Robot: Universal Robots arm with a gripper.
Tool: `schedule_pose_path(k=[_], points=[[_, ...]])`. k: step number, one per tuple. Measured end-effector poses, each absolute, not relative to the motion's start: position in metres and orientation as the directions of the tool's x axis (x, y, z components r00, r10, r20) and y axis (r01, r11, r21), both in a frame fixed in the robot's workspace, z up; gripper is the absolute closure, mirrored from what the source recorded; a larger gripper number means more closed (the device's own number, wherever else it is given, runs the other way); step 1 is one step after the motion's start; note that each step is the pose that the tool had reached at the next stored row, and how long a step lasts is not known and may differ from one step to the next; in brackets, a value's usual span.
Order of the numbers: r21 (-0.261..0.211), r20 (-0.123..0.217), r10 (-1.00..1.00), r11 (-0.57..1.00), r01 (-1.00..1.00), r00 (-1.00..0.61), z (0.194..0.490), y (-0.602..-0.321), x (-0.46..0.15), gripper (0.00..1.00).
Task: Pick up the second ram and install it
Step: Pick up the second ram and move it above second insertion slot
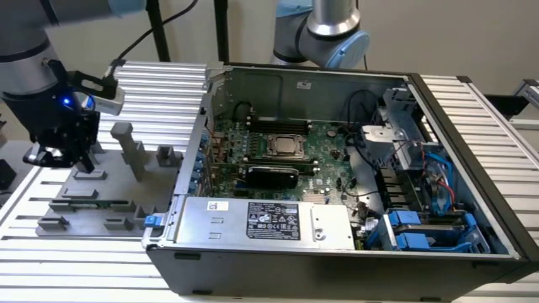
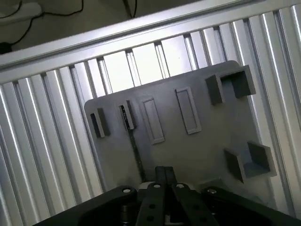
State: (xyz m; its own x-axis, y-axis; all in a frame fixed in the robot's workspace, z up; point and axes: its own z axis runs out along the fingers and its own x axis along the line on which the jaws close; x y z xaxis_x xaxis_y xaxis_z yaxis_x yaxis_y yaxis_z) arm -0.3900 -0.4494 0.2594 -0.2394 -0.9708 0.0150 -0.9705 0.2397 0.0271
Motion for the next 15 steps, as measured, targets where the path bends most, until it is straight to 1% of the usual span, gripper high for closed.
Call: schedule_pose_path(k=[10, 15], points=[[0.027, 0.015, -0.998, 0.062, -0.998, -0.061, 0.2522, -0.4494, -0.3900, 1.00], [0.027, 0.015, -1.000, 0.010, -1.000, -0.010, 0.2510, -0.4521, -0.3904, 1.00]])
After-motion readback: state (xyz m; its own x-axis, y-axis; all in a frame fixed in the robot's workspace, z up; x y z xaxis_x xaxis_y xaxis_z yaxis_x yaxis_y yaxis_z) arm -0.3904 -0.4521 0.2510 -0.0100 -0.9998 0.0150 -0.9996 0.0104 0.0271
